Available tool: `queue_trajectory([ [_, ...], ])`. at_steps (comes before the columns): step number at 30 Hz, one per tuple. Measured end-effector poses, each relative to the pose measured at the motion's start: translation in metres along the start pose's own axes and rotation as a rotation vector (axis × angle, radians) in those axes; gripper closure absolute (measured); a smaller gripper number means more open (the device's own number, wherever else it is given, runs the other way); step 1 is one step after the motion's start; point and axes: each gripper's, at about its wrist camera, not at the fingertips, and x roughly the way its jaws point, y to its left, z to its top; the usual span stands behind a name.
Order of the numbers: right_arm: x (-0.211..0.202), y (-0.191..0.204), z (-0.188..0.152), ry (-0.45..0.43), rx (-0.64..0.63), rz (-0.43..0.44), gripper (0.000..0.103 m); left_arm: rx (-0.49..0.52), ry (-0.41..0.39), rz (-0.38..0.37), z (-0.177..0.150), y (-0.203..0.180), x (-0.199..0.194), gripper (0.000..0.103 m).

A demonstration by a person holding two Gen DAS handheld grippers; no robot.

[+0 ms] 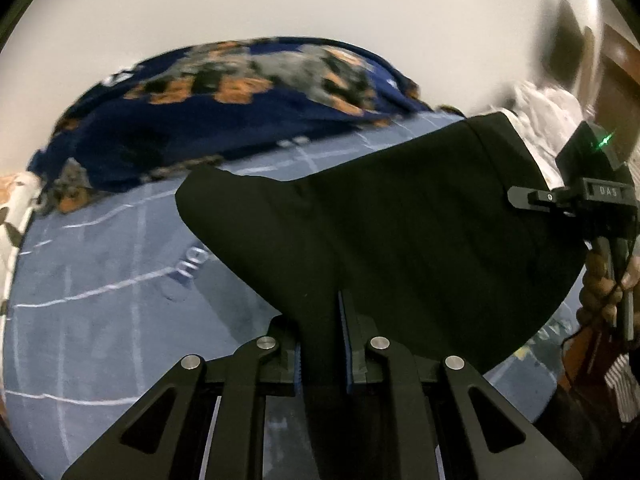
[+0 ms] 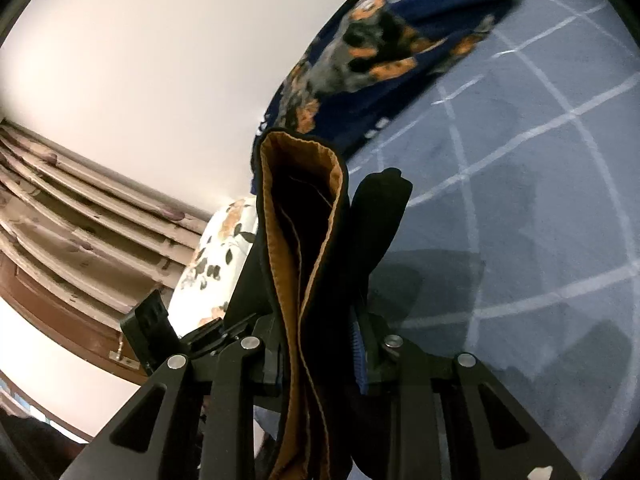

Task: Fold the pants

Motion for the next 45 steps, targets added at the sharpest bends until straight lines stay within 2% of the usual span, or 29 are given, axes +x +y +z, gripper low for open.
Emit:
queue_trajectory([
  [12, 0.108, 0.013, 0.072, 0.014, 0.022, 0.100, 0.079, -0.060, -0.077, 0.143, 0.055, 0.096, 0.006, 0.089],
  [18, 0.149, 0.001, 0.096, 0.004, 0.038, 0.100, 0.079, -0.073, -0.086, 0.194, 0.074, 0.134, 0.031, 0.089],
  [23, 0.175, -0.027, 0.104, 0.015, 0.077, 0.037, 0.079, -0.121, -0.035, 0.216, 0.068, 0.164, 0.066, 0.089],
  [28, 0.177, -0.052, 0.098, 0.013, 0.130, 0.012, 0.079, -0.188, -0.002, 0.206, 0.045, 0.185, 0.087, 0.088],
  [32, 0.178, -0.060, 0.096, 0.010, 0.136, -0.009, 0.079, -0.219, 0.008, 0.222, 0.035, 0.190, 0.099, 0.078],
  [35, 0.177, -0.058, 0.096, 0.007, 0.130, -0.021, 0.079, -0.243, -0.008, 0.277, 0.029, 0.192, 0.100, 0.050],
  [39, 0.178, -0.055, 0.094, 0.009, 0.120, -0.052, 0.080, -0.271, -0.030, 0.319, 0.021, 0.198, 0.101, 0.024],
  [42, 0.187, -0.053, 0.099, 0.016, 0.129, -0.065, 0.080, -0.299, -0.046, 0.311, 0.017, 0.203, 0.097, 0.024],
  [45, 0.182, -0.043, 0.099, 0.000, 0.121, -0.131, 0.068, -0.303, -0.058, 0.355, 0.016, 0.197, 0.086, 0.024],
])
